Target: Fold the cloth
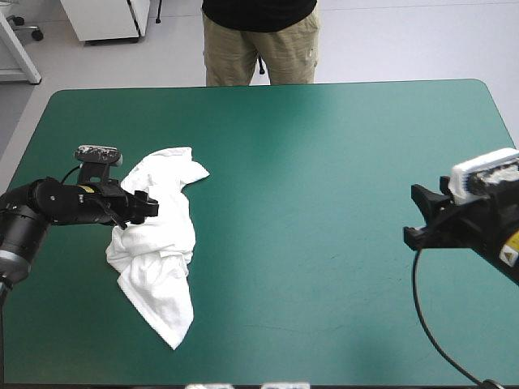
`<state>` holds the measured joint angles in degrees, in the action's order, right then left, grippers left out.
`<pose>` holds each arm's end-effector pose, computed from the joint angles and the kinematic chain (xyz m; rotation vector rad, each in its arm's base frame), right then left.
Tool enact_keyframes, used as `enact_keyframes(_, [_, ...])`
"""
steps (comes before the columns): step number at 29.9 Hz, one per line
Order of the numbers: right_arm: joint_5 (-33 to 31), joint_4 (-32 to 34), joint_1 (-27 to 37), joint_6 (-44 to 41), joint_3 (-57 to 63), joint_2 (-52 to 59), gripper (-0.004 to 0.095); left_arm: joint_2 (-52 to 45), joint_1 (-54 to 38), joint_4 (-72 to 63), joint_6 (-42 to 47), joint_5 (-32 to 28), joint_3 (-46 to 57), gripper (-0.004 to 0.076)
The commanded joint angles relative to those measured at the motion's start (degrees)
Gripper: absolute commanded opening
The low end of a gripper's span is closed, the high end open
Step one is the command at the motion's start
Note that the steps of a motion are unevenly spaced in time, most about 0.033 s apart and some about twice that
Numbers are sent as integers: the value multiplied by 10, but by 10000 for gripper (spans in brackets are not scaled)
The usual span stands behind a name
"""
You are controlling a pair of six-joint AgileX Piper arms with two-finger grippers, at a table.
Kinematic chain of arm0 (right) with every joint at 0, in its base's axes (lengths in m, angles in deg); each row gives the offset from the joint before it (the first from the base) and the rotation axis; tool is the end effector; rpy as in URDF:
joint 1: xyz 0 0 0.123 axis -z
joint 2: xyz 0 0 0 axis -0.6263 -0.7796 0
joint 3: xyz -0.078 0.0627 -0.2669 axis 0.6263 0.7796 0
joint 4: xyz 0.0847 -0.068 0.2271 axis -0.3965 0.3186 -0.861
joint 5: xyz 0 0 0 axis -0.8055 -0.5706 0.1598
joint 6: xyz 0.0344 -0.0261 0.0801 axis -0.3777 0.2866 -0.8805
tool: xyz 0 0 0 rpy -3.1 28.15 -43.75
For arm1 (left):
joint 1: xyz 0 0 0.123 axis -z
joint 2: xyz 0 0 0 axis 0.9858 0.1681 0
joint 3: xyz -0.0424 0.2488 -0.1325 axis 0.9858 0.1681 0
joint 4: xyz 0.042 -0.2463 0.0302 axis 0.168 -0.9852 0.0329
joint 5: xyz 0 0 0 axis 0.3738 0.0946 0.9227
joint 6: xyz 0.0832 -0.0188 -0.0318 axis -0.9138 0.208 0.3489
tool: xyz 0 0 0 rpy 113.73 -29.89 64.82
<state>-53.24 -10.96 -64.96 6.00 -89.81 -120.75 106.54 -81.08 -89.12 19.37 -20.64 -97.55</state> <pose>0.1077 0.0430 0.4503 -0.3253 1.9355 0.2409 0.2478 -0.0222 0.3226 0.2758 2.4685 -0.2900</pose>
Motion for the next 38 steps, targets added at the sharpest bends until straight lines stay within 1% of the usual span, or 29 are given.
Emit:
enact_keyframes(1, [12,13,3,-5,-18,37,414,-13,2,-2,5,-21,-20,473])
enact_keyframes(4, [12,13,3,-5,-18,49,415,-5,1,15,28,-48,-20,473])
enact_keyframes(7, [12,13,3,-5,-18,51,419,24,1,16,46,-70,-20,473])
enact_keyframes(10, [15,11,3,-5,-18,51,428,72,1,11,48,-69,-20,473])
enact_keyframes(12, [15,11,3,-5,-18,51,428,109,1,6,33,-70,-20,473])
enact_keyframes(15, [15,11,3,-5,-18,51,428,152,1,3,34,-92,-20,473])
enact_keyframes(18, [16,11,3,-4,-18,51,428,187,1,3,34,-109,-20,473])
enact_keyframes(21, [16,11,3,-5,-18,51,428,211,2,3,34,-103,-20,469])
enact_keyframes(22, [16,11,3,-5,-18,51,428,214,5,3,34,-99,-20,455])
enact_keyframes(24, [18,11,3,-5,-18,51,428,225,15,5,34,-95,-20,358])
enact_keyframes(25, [20,11,3,-5,-18,51,428,226,20,5,34,-95,-20,295])
enact_keyframes(26, [21,11,3,-5,-18,51,428,227,28,5,34,-99,-20,188])
enact_keyframes(28, [27,11,3,-5,-18,52,428,227,40,6,30,-106,-20,34])
enact_keyframes(29, [32,11,3,-5,-18,52,428,227,47,4,23,-111,-22,-4])
enact_keyframes(34, [36,13,3,-3,-18,52,428,227,95,6,5,-108,-47,-9])
enact_keyframes(38, [36,13,3,-3,-18,52,427,232,165,6,-15,-108,-84,-9])
